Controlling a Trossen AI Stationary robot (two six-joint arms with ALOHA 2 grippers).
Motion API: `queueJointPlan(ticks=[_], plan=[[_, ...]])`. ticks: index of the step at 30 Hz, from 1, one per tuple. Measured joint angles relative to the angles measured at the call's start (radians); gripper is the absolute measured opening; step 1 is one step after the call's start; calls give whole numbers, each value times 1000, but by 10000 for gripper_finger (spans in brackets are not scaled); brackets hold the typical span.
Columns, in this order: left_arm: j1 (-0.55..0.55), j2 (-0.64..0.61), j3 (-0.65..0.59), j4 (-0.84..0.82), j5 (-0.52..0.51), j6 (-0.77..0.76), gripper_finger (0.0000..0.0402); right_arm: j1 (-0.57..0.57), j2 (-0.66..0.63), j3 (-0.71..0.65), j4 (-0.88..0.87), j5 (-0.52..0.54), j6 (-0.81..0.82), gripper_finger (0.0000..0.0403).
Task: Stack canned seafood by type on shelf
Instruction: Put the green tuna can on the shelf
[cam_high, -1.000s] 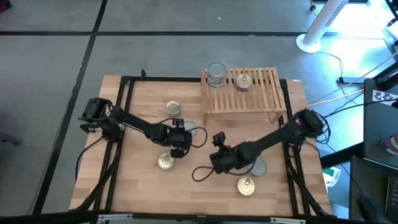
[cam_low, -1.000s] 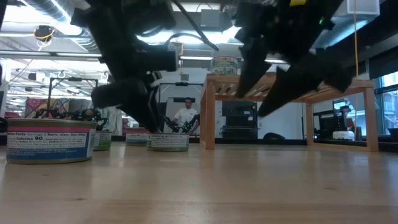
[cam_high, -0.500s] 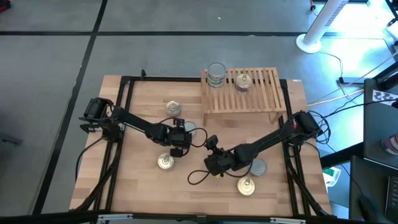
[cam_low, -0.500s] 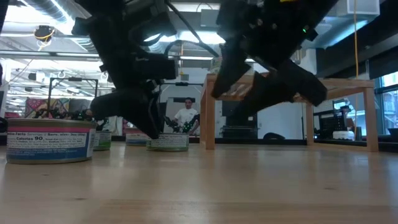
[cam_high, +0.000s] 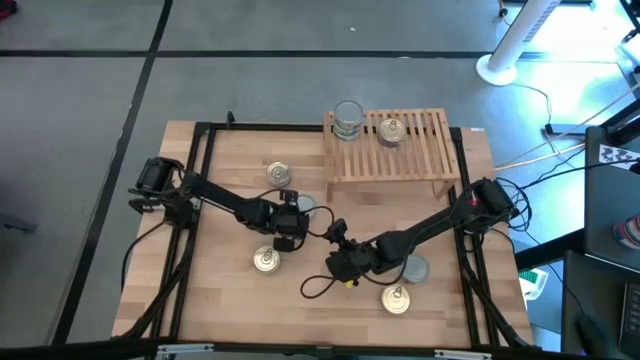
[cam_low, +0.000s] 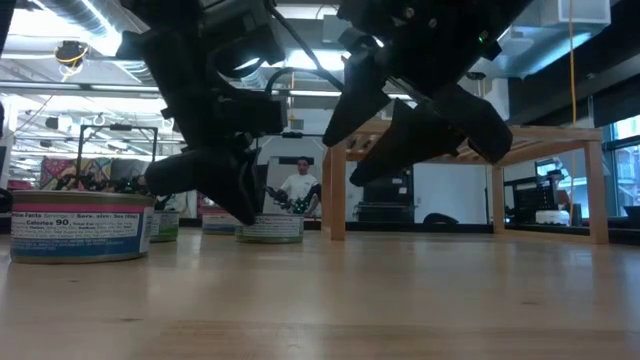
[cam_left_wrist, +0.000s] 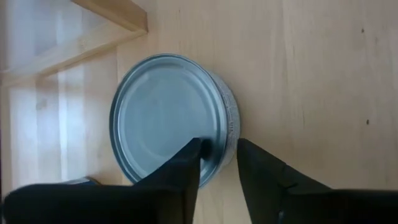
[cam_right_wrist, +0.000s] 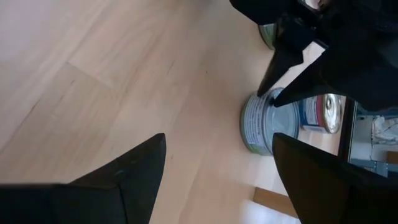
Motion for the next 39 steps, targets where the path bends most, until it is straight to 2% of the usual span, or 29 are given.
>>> queueJointPlan(ticks=[5,15,32,39], plan=[[0,0,1,-1,0,1,52,0,0,0,-1,-3,0,294],[-20,-1,1,1,0,-4,5,-7,0,0,-22,-4,-1,294],[-64,0,-1,55,20,-95,0,-60,89,0,57,6,5,294],[-87,0,5,66,49,-155,0,-58,170,0,148,100,8,294]])
